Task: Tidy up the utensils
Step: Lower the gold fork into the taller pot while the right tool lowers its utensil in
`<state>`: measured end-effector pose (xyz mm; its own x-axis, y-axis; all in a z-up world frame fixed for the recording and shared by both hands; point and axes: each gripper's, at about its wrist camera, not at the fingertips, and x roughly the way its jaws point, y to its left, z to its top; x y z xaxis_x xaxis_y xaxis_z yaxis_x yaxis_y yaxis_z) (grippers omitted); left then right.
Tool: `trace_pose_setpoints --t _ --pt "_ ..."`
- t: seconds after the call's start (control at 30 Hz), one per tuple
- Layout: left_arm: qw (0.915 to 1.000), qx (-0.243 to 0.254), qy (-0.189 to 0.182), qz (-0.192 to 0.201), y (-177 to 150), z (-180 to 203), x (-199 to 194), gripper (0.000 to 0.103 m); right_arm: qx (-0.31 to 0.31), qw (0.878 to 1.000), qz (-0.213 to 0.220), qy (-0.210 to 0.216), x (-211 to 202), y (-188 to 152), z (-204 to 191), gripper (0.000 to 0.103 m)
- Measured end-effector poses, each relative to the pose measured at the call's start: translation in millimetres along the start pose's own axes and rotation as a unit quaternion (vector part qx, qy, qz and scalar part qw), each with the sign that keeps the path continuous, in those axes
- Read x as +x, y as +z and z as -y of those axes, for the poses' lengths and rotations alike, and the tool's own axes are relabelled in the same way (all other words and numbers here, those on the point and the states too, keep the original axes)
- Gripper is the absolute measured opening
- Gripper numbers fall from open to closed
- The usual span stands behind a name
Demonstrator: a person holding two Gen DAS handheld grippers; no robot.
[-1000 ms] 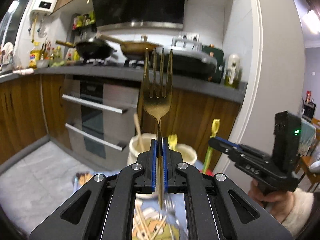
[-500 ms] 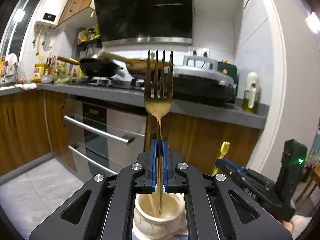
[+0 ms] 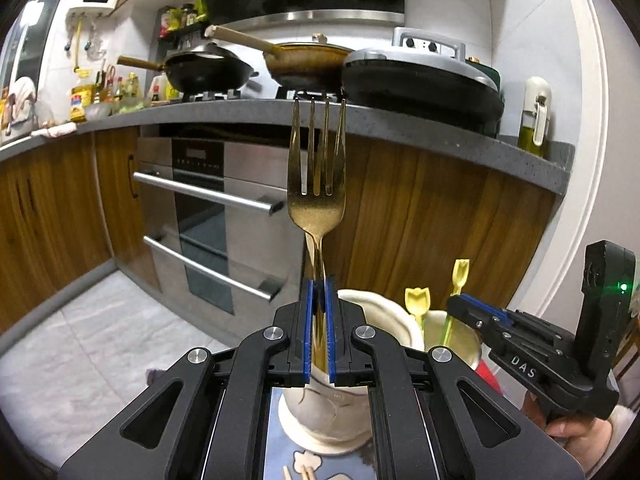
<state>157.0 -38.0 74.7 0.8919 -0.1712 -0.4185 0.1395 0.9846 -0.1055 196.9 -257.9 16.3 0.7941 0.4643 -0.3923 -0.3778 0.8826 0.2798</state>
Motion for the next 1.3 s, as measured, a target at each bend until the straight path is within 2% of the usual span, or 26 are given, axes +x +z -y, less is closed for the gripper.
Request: trace_pose_setpoints --t 0.23,0.63,0.93,1.03,1.17,1.3 --pt "0.9998 0.002 0.004 -0.018 -5.3 2.4 6.1 0.007 0.005 1.000 -0.017 -0.007 0.1 -3.6 4.1 0.010" --pt "0.9991 0.007 0.010 -0.040 -10.9 4.9 16.3 0.007 0.005 1.000 -0.021 -0.010 0.5 -5.9 6.3 0.010" --pt "0.9994 0.015 0.018 -0.024 -7.1 7.3 9.9 0.007 0.003 1.000 -0.019 -0.012 1.5 -3.7 6.3 0.011" --pt "0.9994 0.016 0.018 -0.023 -6.6 7.3 8.4 0.007 0.004 1.000 -0.017 -0.007 0.9 -3.5 6.5 0.016" --pt "0.9994 0.016 0.020 -0.023 -7.3 6.8 6.3 0.007 -0.003 1.000 -0.007 -0.009 -4.0 -2.9 3.2 0.036" --pt "0.9996 0.012 0.019 -0.018 -8.5 5.2 -1.0 0.007 -0.006 1.000 -0.004 -0.009 -8.5 -1.9 2.2 0.037"
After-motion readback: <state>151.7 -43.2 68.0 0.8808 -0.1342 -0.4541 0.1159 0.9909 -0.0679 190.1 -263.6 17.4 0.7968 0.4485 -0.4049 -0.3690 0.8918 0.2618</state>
